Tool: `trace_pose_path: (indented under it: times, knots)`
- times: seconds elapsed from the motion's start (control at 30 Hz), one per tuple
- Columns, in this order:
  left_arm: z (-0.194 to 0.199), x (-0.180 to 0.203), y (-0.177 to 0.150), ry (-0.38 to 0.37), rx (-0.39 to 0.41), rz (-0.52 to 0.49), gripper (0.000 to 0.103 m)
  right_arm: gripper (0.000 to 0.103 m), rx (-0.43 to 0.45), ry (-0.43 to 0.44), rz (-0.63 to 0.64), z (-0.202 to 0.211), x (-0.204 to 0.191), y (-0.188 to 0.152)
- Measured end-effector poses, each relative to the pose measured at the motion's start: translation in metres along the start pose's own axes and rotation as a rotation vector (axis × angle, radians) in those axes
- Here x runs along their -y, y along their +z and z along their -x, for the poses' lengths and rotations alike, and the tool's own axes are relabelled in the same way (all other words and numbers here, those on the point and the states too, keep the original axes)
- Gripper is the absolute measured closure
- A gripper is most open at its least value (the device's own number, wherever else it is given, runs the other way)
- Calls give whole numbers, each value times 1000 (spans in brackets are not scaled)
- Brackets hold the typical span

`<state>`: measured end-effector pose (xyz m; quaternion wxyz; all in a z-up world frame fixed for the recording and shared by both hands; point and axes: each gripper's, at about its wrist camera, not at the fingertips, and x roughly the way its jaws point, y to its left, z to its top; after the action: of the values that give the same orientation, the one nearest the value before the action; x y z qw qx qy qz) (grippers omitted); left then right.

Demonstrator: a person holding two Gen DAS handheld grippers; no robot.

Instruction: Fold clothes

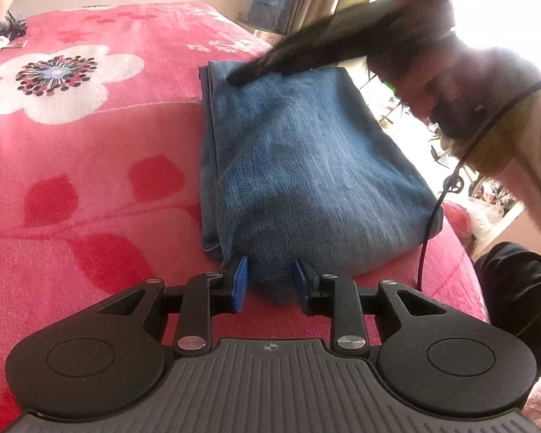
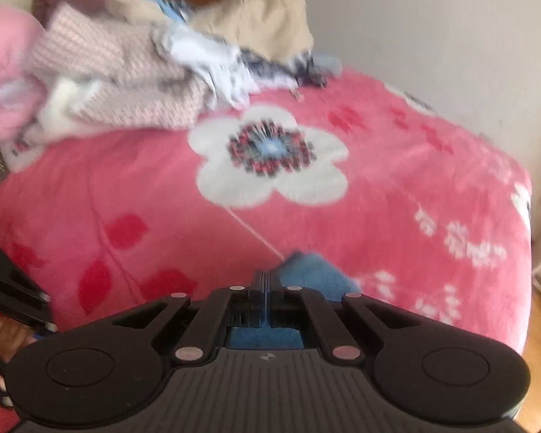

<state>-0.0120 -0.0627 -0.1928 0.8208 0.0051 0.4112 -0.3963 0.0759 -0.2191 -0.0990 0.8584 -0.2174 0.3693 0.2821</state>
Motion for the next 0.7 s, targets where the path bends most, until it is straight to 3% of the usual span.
trace_pose_path:
  times: [0.03,0.1,0.23,0.3,0.43,0.7]
  knots:
    - [0,0,0,-1,1,5,75,103,-16,-34,3,-13,-3,-3]
    - [0,0,0,-1,-1,7,75,103,44,-37,-117,-22,7,-7]
    - [0,2,-1,5,-1,-2,75,103,79,-118,-301,-25,21,-2]
    - [0,2,-1,7,1,-4,75,103,101,-176,-335,-9,30,-4]
    - [0,4,0,14,1,-12,75,103,151,-210,-445,51,57,-26]
    - [16,8,1,59,-3,-72,74,103,105,-233,-547,134,51,-90]
